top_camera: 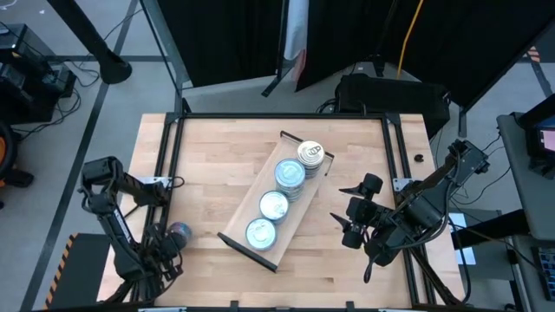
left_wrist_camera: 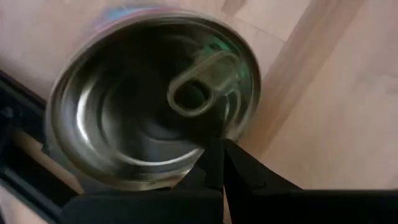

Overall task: Stack canned seafood by type on shelf
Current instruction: Stack the blue-pink tuna can on top of the other blue-pink tuna can

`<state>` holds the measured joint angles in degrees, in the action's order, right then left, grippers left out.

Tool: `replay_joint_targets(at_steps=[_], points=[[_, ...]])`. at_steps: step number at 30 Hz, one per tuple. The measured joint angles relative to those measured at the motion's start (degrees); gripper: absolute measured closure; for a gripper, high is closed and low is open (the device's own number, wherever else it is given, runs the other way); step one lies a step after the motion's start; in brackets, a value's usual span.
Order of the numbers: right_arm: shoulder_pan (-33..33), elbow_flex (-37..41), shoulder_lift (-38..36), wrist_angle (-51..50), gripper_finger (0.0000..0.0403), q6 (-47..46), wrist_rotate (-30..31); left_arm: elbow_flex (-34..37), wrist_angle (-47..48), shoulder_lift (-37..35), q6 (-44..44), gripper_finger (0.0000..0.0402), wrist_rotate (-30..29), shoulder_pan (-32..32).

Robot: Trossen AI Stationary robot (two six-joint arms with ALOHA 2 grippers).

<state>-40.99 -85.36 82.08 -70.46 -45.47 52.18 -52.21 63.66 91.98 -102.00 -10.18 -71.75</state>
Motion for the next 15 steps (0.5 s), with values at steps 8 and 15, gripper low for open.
replay_joint_targets(at_steps=[8, 15], points=[[0.0, 0.0, 0.0, 0.01, 0.0089, 0.0, -0.47, 4.46, -5.54, 3.34, -2.72, 0.0401, -0.46, -1.7], [0.0, 0.0, 0.0, 0.09, 0.0089, -0.54, -1.53, -0.68, -3.48, 1.2, 1.41, 0.0401, -0.52, -1.77]])
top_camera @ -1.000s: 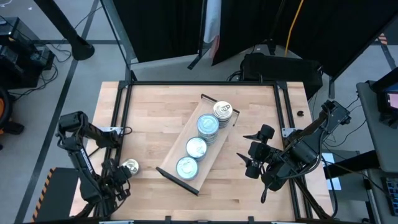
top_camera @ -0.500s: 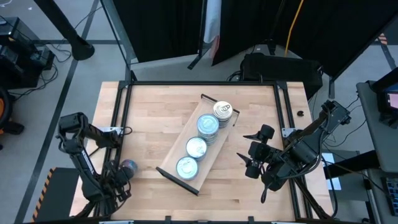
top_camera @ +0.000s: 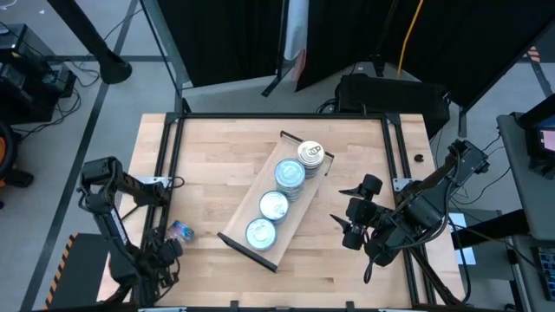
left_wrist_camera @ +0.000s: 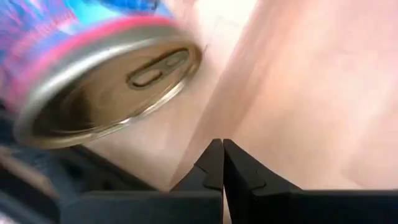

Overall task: Stack canned seafood by type on shelf
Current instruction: Stack the blue-pink tuna can on top of the other blue-pink tuna can

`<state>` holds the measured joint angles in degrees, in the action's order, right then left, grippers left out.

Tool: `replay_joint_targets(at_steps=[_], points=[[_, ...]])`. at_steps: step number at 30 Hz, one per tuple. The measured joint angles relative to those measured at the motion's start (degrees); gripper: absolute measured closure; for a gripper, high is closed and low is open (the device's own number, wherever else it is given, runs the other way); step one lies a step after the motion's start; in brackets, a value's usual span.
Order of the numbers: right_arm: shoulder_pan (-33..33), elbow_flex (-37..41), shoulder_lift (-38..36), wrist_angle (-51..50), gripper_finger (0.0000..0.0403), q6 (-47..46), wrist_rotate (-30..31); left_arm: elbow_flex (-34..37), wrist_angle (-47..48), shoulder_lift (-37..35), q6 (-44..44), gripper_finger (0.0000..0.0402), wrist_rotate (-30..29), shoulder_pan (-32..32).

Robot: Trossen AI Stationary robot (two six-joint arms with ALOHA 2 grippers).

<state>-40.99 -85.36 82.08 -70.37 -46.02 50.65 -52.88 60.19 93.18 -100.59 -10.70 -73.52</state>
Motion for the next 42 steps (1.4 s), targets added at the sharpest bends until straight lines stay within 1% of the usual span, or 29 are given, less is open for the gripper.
replay_joint_targets(at_steps=[5, 8, 10, 12, 18, 20, 22, 24, 27, 29, 36, 42], points=[[0.0, 0.0, 0.0, 0.0, 0.0089, 0.3, 0.02, -9.64, 13.04, -3.33, 4.03, 0.0395, 0.01, 1.85], [0.0, 0.0, 0.0, 0.04, 0.0089, 0.59, 0.03, -14.43, 19.38, -5.9, 8.54, 0.0363, -0.15, 4.73], [0.0, 0.0, 0.0, 0.06, 0.0089, 0.53, 0.02, -16.27, 21.05, -7.51, 13.82, 0.0327, -1.42, 7.03], [0.0, 0.0, 0.0, 0.13, 0.0089, 0.35, -0.05, -16.66, 22.11, -9.06, 20.52, 0.028, -2.46, 9.59], [0.0, 0.0, 0.17, 0.73, 0.0089, 0.19, -1.95, -14.16, 23.4, -11.16, 40.34, 0.0127, -1.0, 16.8], [0.0, 0.0, 0.31, 0.79, 0.0089, 0.2, -2.9, -13.61, 23.4, -11.05, 45.95, 0.0089, 0.1, 18.55], [0.0, 0.0, 0.33, 0.8, 0.0089, 0.19, -3.23, -13.25, 23.34, -11.05, 50.32, 0.0064, 0.41, 20.2], [0.0, 0.0, 0.33, 0.79, 0.0089, 0.19, -3.19, -12.95, 23.18, -11.05, 54.24, 0.0051, 1.64, 21.21], [0.0, 0.0, 0.33, 0.79, 0.0089, 0.19, -3.21, -11.62, 20.94, -11.05, 59.19, 0.0049, 5.69, 21.82], [0.0, 0.0, 0.33, 0.79, 0.0089, 0.4, -3.2, -9.99, 18.22, -11.05, 61.85, 0.0048, 7.3, 21.77], [0.0, 0.0, 0.33, 0.79, 0.0089, 0.83, -3.21, -2.55, 15.22, -11.03, 65.03, 0.0048, 7.75, 23.2], [0.0, 0.0, 0.33, 0.81, 0.0089, 0.81, -3.19, 1.07, 11.38, -11.02, 66.42, 0.0049, 7.63, 25.03]])
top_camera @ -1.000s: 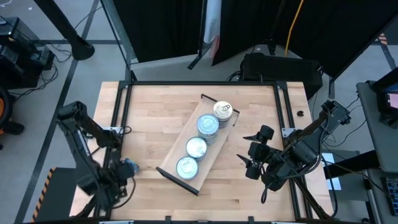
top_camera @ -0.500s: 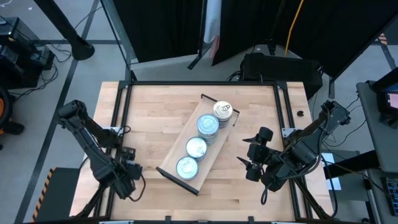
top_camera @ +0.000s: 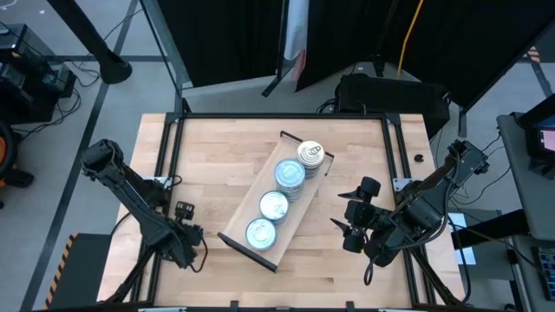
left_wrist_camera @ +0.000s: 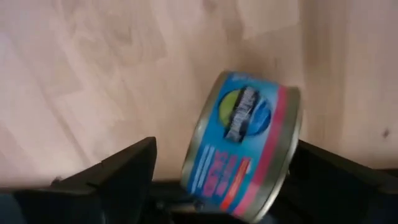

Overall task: Stack canned seafood by type on shelf
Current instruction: Stack the blue-pink tuna can on top of the other blue-pink tuna can

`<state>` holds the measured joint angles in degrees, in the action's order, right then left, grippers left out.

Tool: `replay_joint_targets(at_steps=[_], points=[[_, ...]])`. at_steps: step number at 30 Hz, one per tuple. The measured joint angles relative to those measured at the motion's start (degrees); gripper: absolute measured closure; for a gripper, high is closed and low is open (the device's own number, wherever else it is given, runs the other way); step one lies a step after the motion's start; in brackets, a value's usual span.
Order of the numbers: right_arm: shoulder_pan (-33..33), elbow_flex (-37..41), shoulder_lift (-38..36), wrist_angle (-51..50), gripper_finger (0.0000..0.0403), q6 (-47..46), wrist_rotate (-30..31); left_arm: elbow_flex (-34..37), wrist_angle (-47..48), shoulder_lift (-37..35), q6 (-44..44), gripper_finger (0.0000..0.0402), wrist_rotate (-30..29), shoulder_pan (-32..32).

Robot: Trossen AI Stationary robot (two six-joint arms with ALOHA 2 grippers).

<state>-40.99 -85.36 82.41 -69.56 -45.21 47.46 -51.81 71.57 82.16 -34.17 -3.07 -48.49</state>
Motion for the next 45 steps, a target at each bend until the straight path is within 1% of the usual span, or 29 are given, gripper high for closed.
replay_joint_targets(at_steps=[2, 5, 9, 12, 13, 15, 20, 23, 27, 29, 32, 35, 38, 41, 43, 45], points=[[0.0, 0.0, 0.0, 0.13, 0.0089, 0.03, 0.01, 0.72, -1.5, 0.01, 0.54, 0.0057, 0.04, 0.44], [0.0, 0.0, 0.0, 0.75, 0.0089, 0.78, 0.02, 1.22, -2.13, 0.01, 0.64, 0.0087, 0.85, 1.24], [0.0, 0.0, 0.0, 1.27, 0.0089, 2.01, 0.17, 1.49, -2.29, 0.01, 1.55, 0.0154, 2.52, 1.54], [0.0, 0.19, 0.0, 2.36, 0.0089, 3.18, 0.24, 1.47, -3.27, -0.01, 1.67, 0.0204, 2.59, 1.55], [0.0, 0.53, 0.0, 3.04, 0.0089, 3.55, 0.31, 1.49, -3.53, -0.01, 1.62, 0.0212, 2.68, 1.55], [0.0, 1.21, 0.02, 3.39, 0.0089, 4.45, 0.22, 1.46, -4.5, -0.03, 1.5, 0.0212, 3.33, 1.57], [0.0, 3.77, 0.01, 4.92, 0.0089, 7.7, 0.9, -1.45, -6.79, -0.22, -3.32, 0.0212, 4.11, 1.49], [0.0, 5.43, 0.04, 8.35, 0.0089, 12.87, 2.0, -6.4, -5.75, -1.08, -5.53, 0.0212, 3.35, 1.39], [0.0, 5.6, 0.04, 14.65, 0.0089, 22.1, 2.35, -17.39, -1.59, -2.44, -7.48, 0.0212, 1.2, 1.23], [-0.02, 5.6, -0.17, 18.0, 0.0089, 26.9, 3.49, -23.97, 1.15, -3.07, -7.5, 0.0212, -1.59, 1.16], [-0.17, 4.98, -0.43, 20.82, 0.0089, 32.44, 5.4, -34.04, 2.69, -4.4, -5.1, 0.0212, -8.5, 1.27], [-0.15, 4.19, -0.46, 22.21, 0.0089, 36.48, 8.28, -44.12, 2.32, -4.97, 2.01, 0.0212, -15.88, 2.71], [-0.15, 3.47, -0.46, 22.73, 0.0089, 39.63, 12.37, -52.99, 1.58, -4.86, 11.29, 0.0212, -23.11, 5.28], [-0.15, 2.9, -0.46, 23.27, 0.0089, 42.88, 18.16, -59.49, -4.35, -4.9, 22.69, 0.0212, -29.82, 9.27], [-0.15, 2.4, -0.46, 25.69, 0.0089, 46.82, 23.01, -62.04, -10.37, -4.9, 29.98, 0.0212, -30.83, 12.63], [0.28, 1.79, -0.46, 31.48, 0.0089, 52.36, 29.32, -63.33, -17.53, -4.88, 36.03, 0.0212, -29.42, 16.35]])
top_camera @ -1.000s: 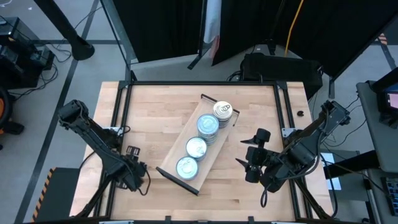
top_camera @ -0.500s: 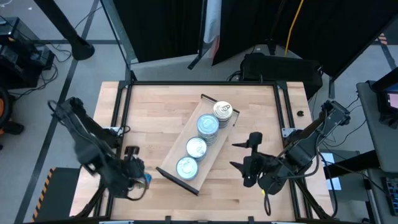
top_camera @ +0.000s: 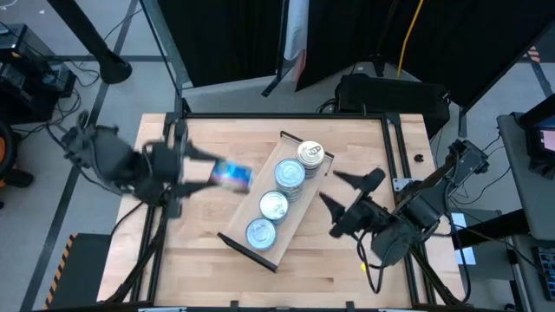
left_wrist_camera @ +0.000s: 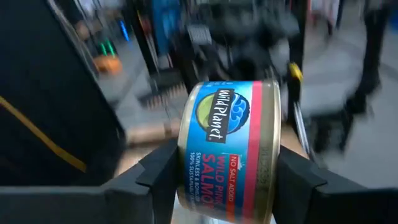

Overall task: Stack canned seafood by type on shelf
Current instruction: Stack the blue-pink tuna can on top of the other blue-pink tuna can

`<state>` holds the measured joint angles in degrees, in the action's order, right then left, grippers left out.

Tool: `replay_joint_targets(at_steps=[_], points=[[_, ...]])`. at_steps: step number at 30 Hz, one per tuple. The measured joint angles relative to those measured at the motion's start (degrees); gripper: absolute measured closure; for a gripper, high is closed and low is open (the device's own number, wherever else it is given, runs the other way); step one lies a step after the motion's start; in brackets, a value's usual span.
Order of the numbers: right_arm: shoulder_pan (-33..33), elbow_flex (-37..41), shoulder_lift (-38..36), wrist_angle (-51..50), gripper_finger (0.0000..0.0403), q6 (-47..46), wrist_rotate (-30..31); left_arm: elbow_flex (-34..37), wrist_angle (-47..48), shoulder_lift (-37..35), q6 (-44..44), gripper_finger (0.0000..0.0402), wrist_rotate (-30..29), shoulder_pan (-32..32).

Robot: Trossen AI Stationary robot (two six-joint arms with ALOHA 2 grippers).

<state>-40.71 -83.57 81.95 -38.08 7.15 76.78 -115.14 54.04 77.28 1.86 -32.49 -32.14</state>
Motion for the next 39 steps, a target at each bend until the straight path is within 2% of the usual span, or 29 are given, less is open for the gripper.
replay_joint_targets(at_steps=[2, 6, 7, 9, 12, 15, 21, 24, 32, 39], points=[[0.44, -0.7, -0.08, 6.82, 0.0089, 8.78, 3.63, -0.36, -6.73, 0.0, 3.15, 0.0212, 3.21, 4.2], [0.66, -0.87, -0.09, 17.84, 0.0089, 34.49, 3.78, -0.47, -15.4, 0.88, 1.5, 0.0212, 10.37, 13.67], [0.76, -0.87, -0.07, 20.19, 0.0089, 41.23, 3.6, -0.47, -16.28, 1.24, -1.41, 0.0212, 10.96, 16.01], [1.42, -1.13, -0.14, 20.93, 0.0089, 52.59, -0.69, -0.44, -17.14, 2.07, -8.81, 0.0212, 13.46, 20.87], [2.47, -1.18, -0.07, 19.52, 0.0089, 70.69, -5.92, -0.42, -18.42, 3.76, -16.86, 0.0212, 22.17, 28.18], [4.27, -1.35, 0.02, 19.89, 0.0089, 80.96, -7.95, -0.42, -19.57, 6.25, -25.06, 0.0212, 31.94, 34.01], [6.59, -5.53, 0.02, 17.99, 0.0089, 92.06, -8.56, -0.4, -18.85, 12.34, -33.18, 0.0212, 50.46, 41.46], [7.16, -8.32, 0.0, 15.07, 0.0089, 94.83, -9.33, -0.4, -19.38, 14.98, -34.37, 0.0212, 55.79, 43.76], [7.28, -10.77, -0.39, 12.1, 0.0089, 94.01, -9.38, -0.4, -20.74, 19.23, -32.7, 0.0212, 63.22, 48.85], [6.13, -10.77, -1.03, 7.43, 0.0089, 86.2, -7.88, -0.4, -22.14, 22.32, -32.91, 0.0212, 69.47, 53.18]])
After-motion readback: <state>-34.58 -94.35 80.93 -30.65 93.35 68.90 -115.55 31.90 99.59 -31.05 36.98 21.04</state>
